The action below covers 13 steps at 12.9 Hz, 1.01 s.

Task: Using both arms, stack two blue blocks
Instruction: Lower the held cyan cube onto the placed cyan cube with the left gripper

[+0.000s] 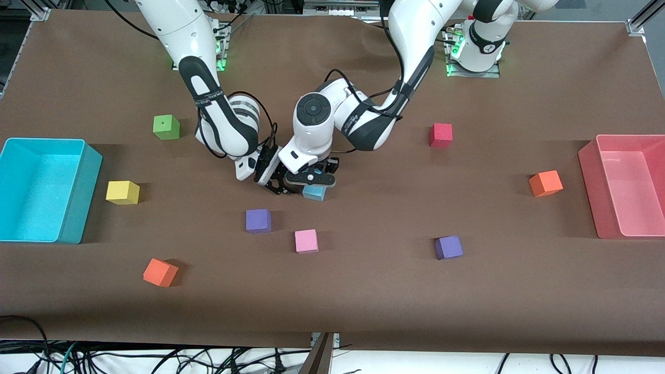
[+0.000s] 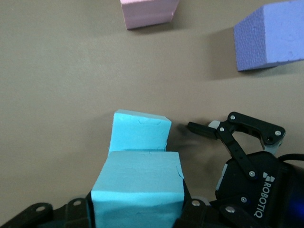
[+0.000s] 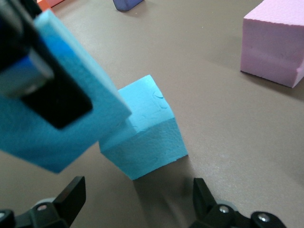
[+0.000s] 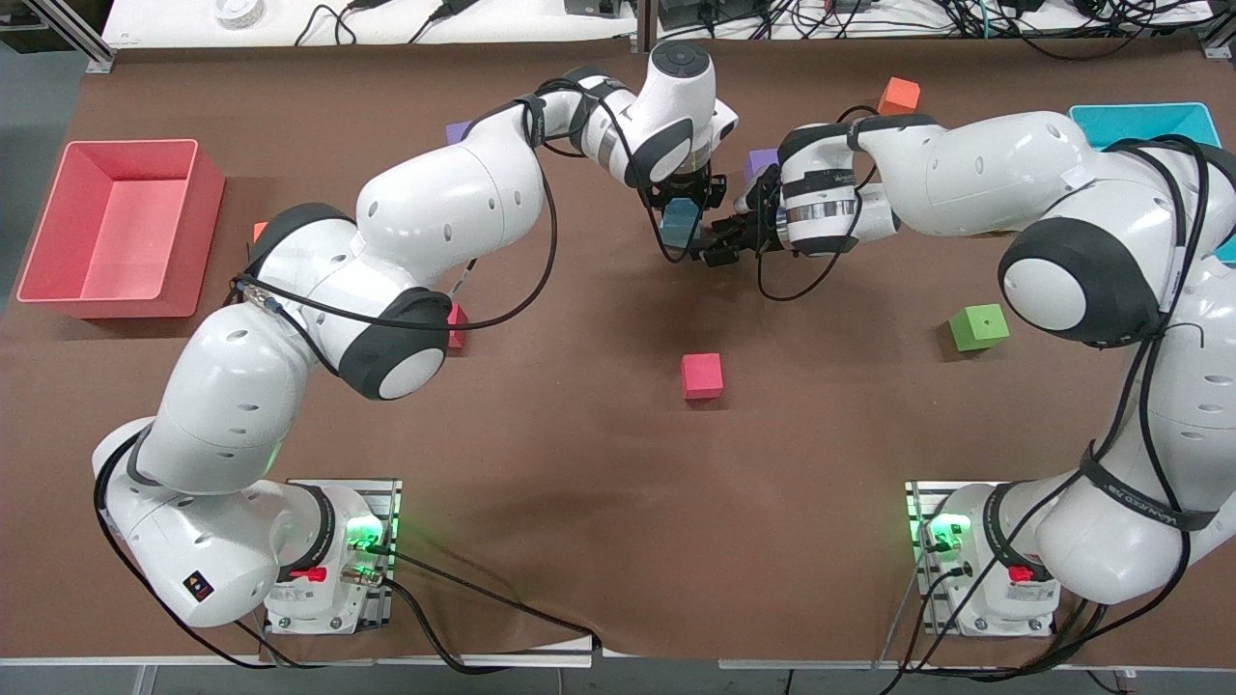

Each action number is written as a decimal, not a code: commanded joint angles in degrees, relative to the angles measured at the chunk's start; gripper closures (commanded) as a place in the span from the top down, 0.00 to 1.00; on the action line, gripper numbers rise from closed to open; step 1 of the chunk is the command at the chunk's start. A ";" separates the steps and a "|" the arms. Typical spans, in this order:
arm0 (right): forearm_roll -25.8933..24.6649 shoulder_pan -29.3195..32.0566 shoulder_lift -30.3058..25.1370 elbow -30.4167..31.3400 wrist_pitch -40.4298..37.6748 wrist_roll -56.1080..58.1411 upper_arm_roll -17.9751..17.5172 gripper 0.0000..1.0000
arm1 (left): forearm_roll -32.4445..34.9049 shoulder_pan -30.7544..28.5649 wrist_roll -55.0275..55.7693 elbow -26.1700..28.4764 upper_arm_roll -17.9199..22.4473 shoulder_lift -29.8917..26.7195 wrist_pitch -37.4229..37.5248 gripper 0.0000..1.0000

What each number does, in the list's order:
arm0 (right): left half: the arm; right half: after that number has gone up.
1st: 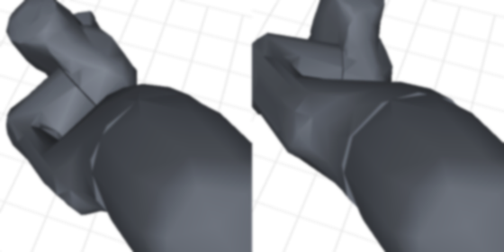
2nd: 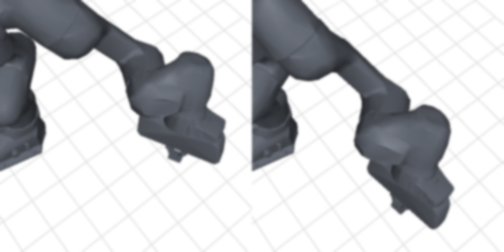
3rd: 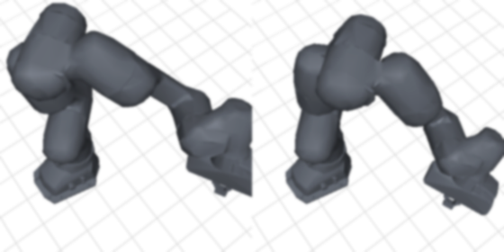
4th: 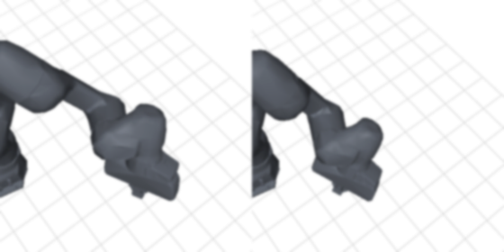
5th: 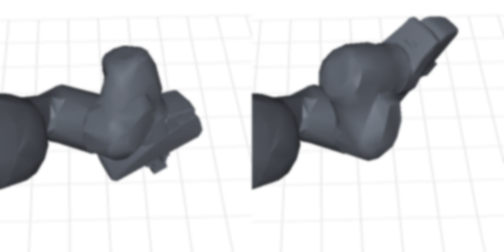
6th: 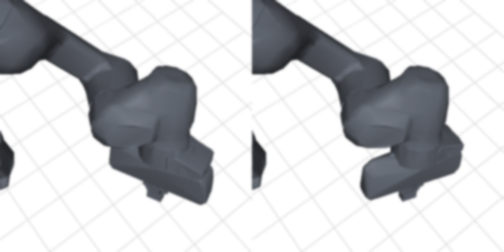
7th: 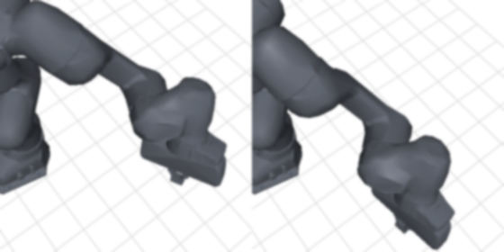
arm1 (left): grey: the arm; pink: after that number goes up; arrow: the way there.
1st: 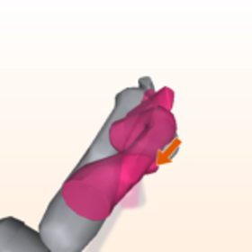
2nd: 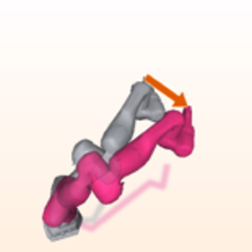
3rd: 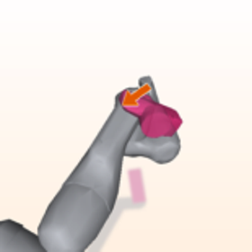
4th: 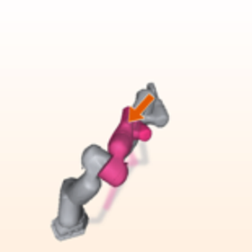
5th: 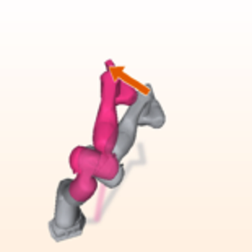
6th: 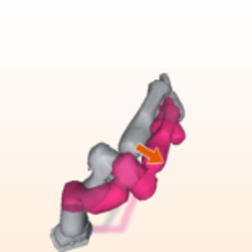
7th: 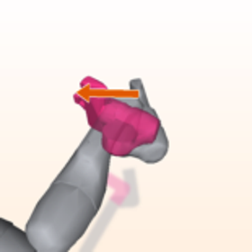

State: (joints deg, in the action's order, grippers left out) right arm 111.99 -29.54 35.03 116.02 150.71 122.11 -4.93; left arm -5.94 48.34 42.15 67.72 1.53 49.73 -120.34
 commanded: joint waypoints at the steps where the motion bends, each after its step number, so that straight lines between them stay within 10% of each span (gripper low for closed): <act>1: -0.64 -0.52 0.74 -0.88 -0.59 0.41 0.45 1.00 | -1.45 0.96 -0.05 -2.94 1.46 2.29 1.25 0.00; 13: -0.64 -0.52 0.57 -0.88 -3.40 0.41 2.47 0.99 | -1.36 0.96 -0.14 -4.44 2.87 3.62 -0.34 0.00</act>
State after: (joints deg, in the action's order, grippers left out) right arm 111.96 -29.55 35.03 116.00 147.78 122.17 -2.84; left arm -5.94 48.58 42.16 65.68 3.20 51.49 -120.55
